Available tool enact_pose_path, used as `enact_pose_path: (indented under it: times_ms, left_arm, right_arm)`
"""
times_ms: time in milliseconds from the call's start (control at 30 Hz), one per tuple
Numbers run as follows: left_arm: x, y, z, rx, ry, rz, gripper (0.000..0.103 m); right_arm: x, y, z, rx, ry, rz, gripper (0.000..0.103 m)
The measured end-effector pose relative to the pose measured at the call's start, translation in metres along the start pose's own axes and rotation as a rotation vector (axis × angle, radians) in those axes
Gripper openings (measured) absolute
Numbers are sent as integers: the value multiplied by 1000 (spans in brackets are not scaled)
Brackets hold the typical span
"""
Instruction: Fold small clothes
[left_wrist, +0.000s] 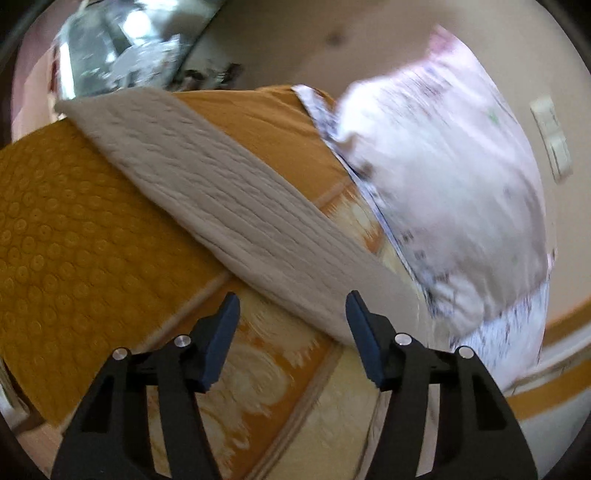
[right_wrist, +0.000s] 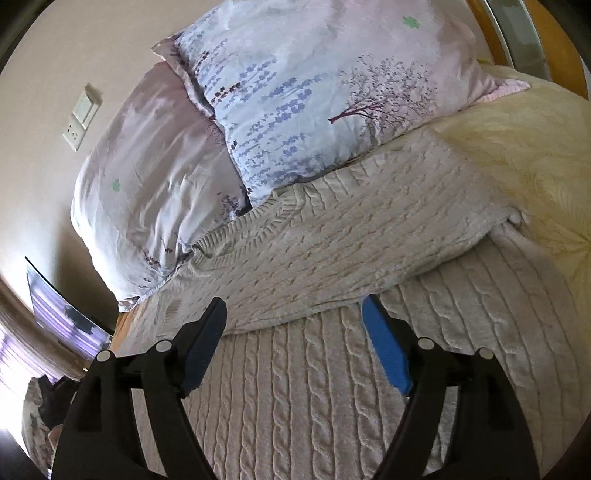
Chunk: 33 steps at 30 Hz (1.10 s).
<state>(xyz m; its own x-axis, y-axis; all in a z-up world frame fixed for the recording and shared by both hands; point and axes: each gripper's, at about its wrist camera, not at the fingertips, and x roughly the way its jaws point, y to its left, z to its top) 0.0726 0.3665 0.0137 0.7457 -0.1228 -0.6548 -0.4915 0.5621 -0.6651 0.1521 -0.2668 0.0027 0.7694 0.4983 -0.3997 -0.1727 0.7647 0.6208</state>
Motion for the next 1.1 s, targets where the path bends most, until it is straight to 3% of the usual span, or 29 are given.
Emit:
enact_pose_path:
  times_ms: [300, 367, 467, 533, 667, 867, 1000, 1100]
  left_arm:
    - [8, 31, 27, -210, -43, -52, 46]
    - [10, 36, 32, -237, -50, -53, 36]
    - [14, 42, 37, -261, -45, -33, 9]
    - [12, 36, 38, -249, -51, -44, 7]
    - [3, -9, 38, -148, -82, -113, 7]
    - [9, -120, 14, 73, -48, -253, 6]
    - [40, -203, -39, 236, 81, -368, 6]
    - [74, -251, -98, 341, 220, -428, 6]
  right_arm:
    - [4, 0, 0, 8, 19, 6, 77]
    - [4, -1, 0, 12, 20, 12, 77]
    - [5, -1, -1, 17, 20, 19, 78]
    - [5, -1, -1, 16, 21, 31, 77]
    - [5, 0, -1, 15, 17, 47, 78]
    - [2, -2, -2, 27, 3, 71, 78]
    - [0, -1, -1, 21, 10, 75, 78]
    - [-6, 2, -2, 0, 16, 77, 78]
